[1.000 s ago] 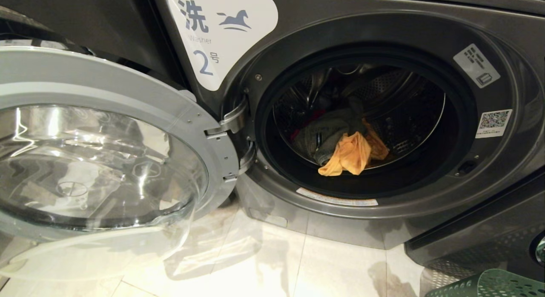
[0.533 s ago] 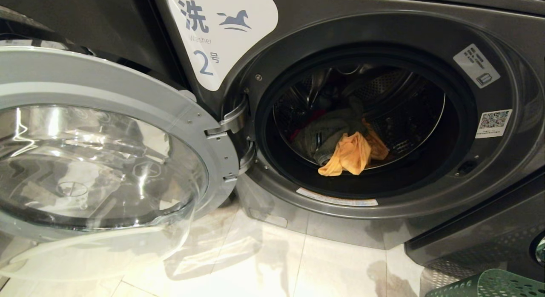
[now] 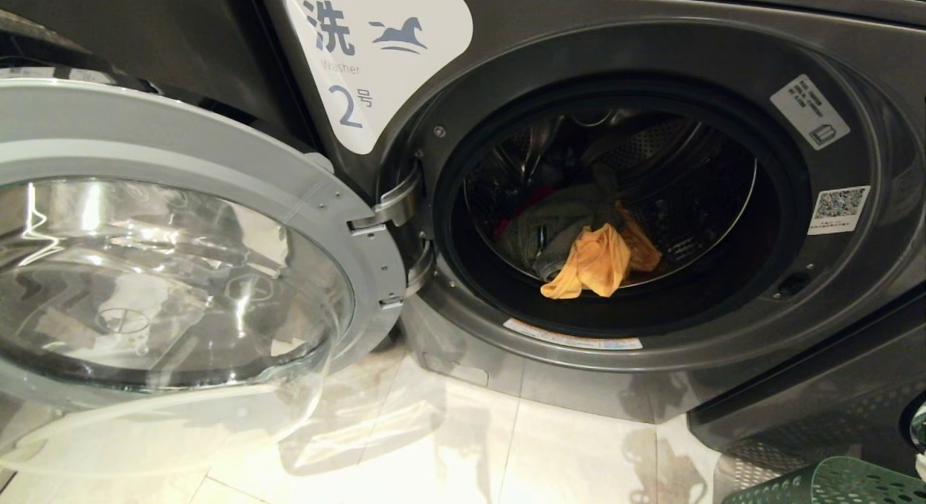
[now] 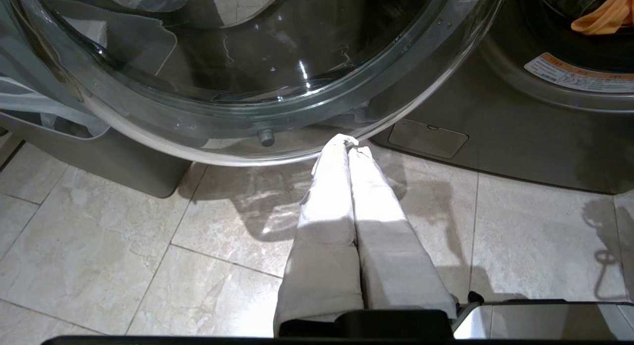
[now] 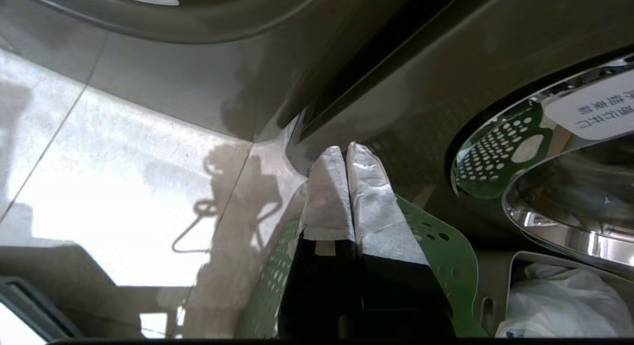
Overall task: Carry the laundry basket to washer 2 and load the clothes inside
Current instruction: Close the washing machine door with the left hand
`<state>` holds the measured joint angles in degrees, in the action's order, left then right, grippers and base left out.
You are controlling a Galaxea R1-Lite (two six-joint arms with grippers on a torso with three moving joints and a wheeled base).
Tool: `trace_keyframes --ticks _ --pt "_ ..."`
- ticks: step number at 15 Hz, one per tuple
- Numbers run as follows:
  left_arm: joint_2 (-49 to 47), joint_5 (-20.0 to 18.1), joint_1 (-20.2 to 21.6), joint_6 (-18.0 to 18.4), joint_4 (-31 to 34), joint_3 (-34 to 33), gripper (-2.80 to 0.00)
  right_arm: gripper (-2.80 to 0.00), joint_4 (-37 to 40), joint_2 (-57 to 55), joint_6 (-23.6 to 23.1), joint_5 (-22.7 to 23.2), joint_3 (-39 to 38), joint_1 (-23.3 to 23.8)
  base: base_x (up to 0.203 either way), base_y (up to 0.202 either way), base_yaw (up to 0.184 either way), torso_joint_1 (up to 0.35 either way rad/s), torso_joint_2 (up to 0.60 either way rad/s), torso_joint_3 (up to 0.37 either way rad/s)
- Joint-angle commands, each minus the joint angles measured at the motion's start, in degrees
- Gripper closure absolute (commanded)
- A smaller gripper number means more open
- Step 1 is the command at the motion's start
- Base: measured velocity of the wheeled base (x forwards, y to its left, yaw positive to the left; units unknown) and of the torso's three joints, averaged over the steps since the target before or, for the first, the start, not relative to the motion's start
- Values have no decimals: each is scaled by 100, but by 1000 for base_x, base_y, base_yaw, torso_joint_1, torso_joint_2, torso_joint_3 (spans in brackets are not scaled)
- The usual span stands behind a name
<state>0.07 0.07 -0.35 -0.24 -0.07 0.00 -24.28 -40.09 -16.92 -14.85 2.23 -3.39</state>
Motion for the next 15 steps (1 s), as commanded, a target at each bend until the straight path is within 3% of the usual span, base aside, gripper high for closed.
trace_keyframes --ticks 1,6,8,10,11,15 --pt "-7 1 0 -2 -1 0 0 0 -15 107 -6 -75 -91 -12 0 0 0 0 0 0" --pt "-7 1 0 -2 -7 0 0 0 81 16 38 21 -213 -106 0 0 0 0 0 0" --pt "-7 1 0 -2 -1 0 0 0 760 310 158 103 -214 -120 0 0 0 0 0 0" --pt "-7 1 0 -2 -1 0 0 0 1525 776 370 455 -195 -81 0 0 0 0 0 0" --pt "-7 1 0 -2 -1 0 0 0 1988 971 478 870 -145 -50 0 0 0 0 0 0" --pt "-7 1 -6 -2 -1 0 0 0 2184 1782 510 1679 -208 658 0 0 0 0 0 0"
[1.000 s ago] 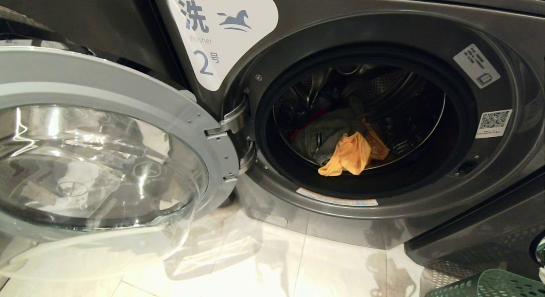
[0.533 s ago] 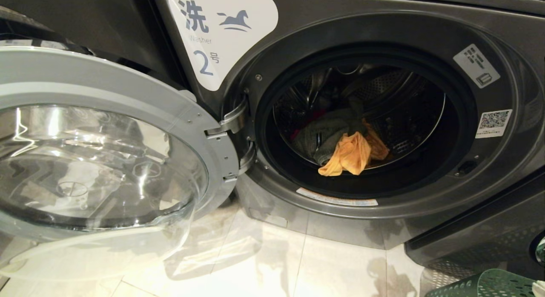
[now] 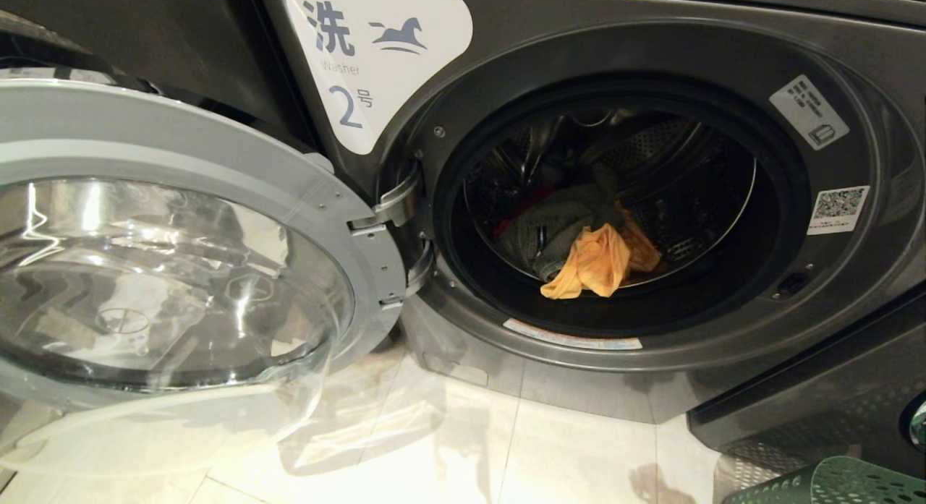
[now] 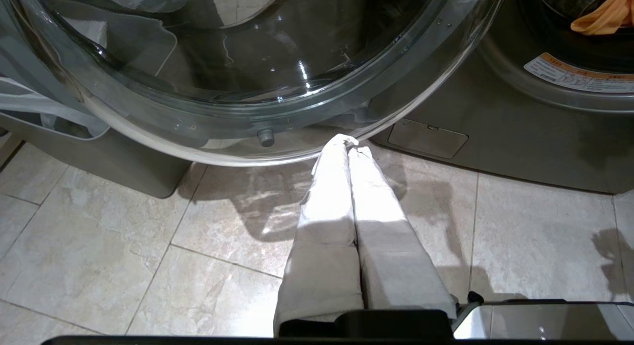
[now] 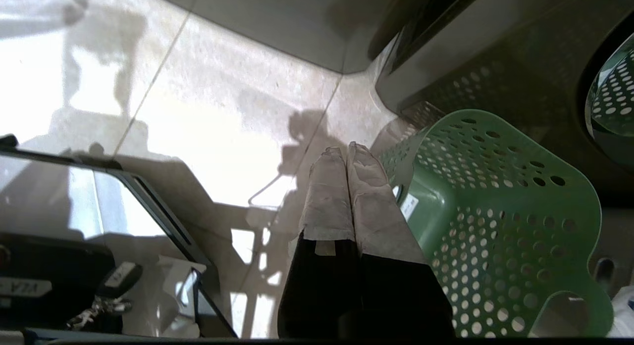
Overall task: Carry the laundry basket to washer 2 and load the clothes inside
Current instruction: Close the washing machine door with the left hand
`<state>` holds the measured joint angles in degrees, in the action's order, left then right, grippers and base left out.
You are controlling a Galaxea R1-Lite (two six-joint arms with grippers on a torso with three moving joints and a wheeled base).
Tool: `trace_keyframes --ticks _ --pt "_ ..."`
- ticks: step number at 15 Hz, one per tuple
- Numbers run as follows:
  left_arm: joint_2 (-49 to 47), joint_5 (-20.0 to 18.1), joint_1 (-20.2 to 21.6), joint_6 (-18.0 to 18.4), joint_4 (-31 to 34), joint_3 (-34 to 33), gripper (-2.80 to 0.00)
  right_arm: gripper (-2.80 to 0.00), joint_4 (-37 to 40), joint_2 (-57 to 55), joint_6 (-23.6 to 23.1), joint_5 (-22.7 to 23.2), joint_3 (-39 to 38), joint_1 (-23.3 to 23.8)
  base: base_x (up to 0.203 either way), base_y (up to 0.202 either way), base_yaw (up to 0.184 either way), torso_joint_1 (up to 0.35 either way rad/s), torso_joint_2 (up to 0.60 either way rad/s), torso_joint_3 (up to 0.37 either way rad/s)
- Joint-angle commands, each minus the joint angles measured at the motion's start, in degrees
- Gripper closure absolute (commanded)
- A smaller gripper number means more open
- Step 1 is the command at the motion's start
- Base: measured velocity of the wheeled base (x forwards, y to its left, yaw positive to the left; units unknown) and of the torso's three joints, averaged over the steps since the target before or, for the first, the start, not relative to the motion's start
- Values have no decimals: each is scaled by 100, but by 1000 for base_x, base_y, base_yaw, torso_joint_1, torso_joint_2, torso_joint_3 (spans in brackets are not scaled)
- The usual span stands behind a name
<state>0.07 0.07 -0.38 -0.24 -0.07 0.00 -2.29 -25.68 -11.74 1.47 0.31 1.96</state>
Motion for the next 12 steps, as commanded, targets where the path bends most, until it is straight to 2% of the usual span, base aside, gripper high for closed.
trace_keyframes --ticks 1,3,6,12 --pt "-7 1 3 -2 -1 0 0 0 55 612 -12 113 -22 151 0 0 0 0 0 0" --pt "-7 1 3 -2 -1 0 0 0 218 1006 21 150 -29 170 0 0 0 0 0 0" --pt "-7 1 3 -2 -10 0 0 0 239 1205 -5 181 -31 -193 0 0 0 0 0 0" --pt "-7 1 3 -2 -1 0 0 0 240 2182 1 187 -27 -212 0 0 0 0 0 0"
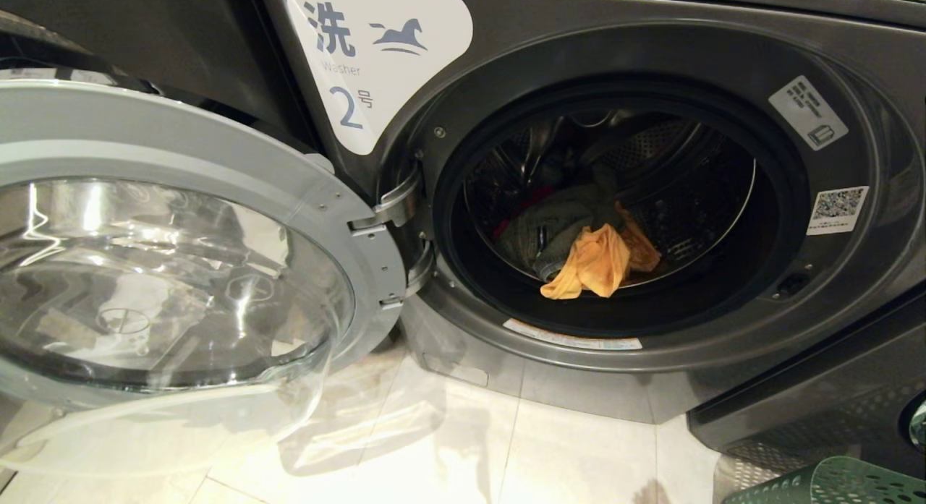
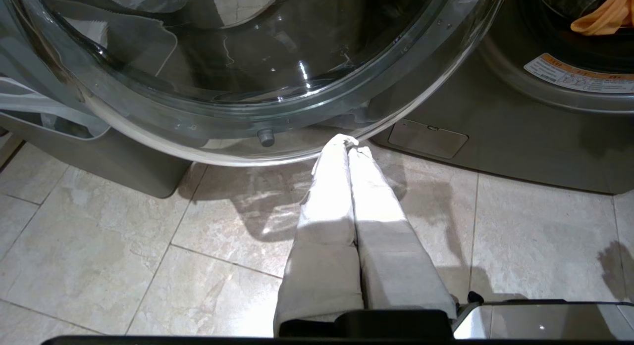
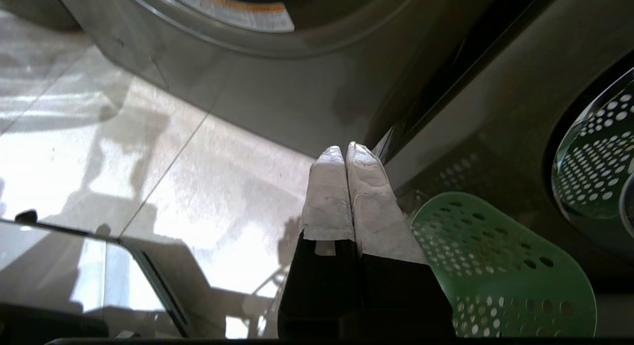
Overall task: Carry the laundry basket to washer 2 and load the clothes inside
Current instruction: Close the washing machine door with the left hand
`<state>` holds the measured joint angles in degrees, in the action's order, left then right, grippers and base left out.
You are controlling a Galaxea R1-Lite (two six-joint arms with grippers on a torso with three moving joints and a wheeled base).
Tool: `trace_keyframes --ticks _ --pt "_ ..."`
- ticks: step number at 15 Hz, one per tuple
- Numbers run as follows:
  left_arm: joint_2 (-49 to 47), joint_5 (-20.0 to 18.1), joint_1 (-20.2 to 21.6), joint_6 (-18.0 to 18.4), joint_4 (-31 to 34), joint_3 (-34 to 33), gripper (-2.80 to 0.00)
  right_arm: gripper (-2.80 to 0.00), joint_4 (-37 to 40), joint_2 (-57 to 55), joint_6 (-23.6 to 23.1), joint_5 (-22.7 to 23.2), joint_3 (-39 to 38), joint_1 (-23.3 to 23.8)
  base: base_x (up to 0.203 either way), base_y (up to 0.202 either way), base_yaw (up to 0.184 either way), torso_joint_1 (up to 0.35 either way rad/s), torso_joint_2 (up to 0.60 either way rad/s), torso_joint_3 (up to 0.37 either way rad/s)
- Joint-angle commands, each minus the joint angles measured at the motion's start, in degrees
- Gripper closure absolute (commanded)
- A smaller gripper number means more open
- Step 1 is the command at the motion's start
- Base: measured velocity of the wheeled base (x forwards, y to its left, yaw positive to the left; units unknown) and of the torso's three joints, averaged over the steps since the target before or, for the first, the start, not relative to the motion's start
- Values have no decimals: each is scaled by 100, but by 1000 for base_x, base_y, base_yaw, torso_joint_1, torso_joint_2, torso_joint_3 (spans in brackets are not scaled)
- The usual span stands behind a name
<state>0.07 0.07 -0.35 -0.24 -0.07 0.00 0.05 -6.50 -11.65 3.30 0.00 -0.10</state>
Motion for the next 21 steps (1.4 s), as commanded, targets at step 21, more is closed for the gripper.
trace_keyframes --ticks 21 --pt "-7 1 0 -2 -1 0 0 0 13 641 954 -190 6 10 0 0 0 0 0 0"
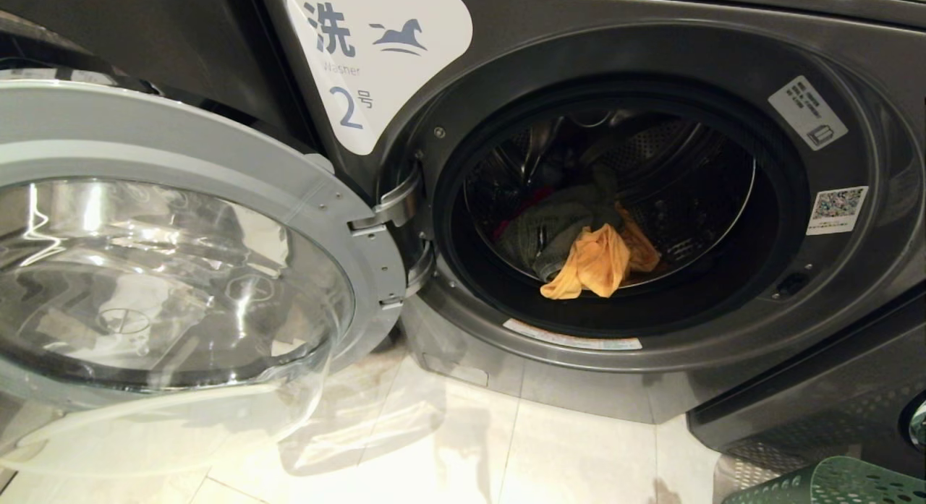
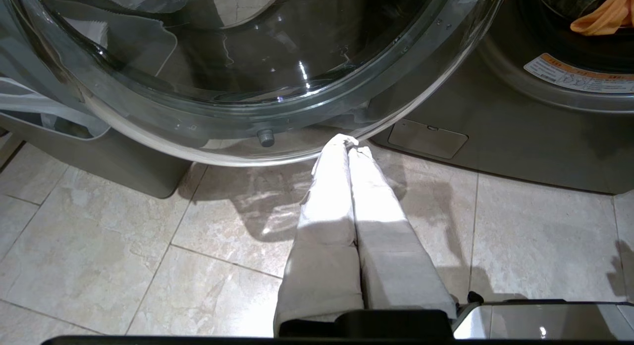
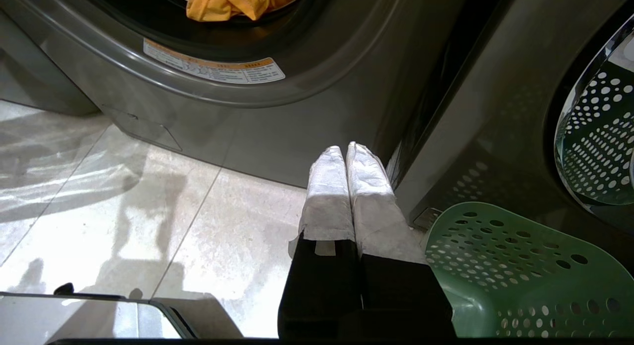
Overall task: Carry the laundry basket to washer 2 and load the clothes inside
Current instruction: Close the washing machine door with the left hand
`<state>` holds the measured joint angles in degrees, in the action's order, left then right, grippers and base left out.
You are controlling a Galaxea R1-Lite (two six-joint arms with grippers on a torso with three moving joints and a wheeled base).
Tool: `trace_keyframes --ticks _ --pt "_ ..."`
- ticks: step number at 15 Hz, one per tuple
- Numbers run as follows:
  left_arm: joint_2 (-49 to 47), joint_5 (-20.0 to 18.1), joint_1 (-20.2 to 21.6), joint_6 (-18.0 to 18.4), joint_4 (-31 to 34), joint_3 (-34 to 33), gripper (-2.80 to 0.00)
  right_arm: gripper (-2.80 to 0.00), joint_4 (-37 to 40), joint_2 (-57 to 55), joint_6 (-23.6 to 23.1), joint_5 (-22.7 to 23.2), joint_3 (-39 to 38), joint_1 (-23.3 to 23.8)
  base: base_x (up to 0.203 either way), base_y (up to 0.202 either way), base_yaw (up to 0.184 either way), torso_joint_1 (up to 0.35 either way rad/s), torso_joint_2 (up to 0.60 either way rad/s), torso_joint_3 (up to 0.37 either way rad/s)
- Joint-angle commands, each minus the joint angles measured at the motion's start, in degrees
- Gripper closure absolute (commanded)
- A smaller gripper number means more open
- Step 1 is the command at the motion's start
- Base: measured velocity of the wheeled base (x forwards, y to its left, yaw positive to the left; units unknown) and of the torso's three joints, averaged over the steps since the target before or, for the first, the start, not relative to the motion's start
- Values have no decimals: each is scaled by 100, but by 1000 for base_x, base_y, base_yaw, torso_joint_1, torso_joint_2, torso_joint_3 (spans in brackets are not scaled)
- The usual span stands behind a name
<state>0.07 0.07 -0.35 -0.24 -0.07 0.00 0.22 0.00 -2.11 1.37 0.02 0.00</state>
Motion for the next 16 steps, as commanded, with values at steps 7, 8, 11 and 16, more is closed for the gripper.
trace_keyframes --ticks 7,8,11,16 --pt "-7 1 0 -2 -1 0 0 0 -4 -9 35 4 6 0 0 0 0 0 0 0" --pt "-7 1 0 -2 -1 0 0 0 -4 -9 27 4 6 0 0 0 0 0 0 0" --pt "-7 1 -7 -2 -4 0 0 0 -4 -9 27 4 4 0 0 0 0 0 0 0" --pt "-7 1 0 -2 -10 0 0 0 -4 -9 28 4 6 0 0 0 0 0 0 0"
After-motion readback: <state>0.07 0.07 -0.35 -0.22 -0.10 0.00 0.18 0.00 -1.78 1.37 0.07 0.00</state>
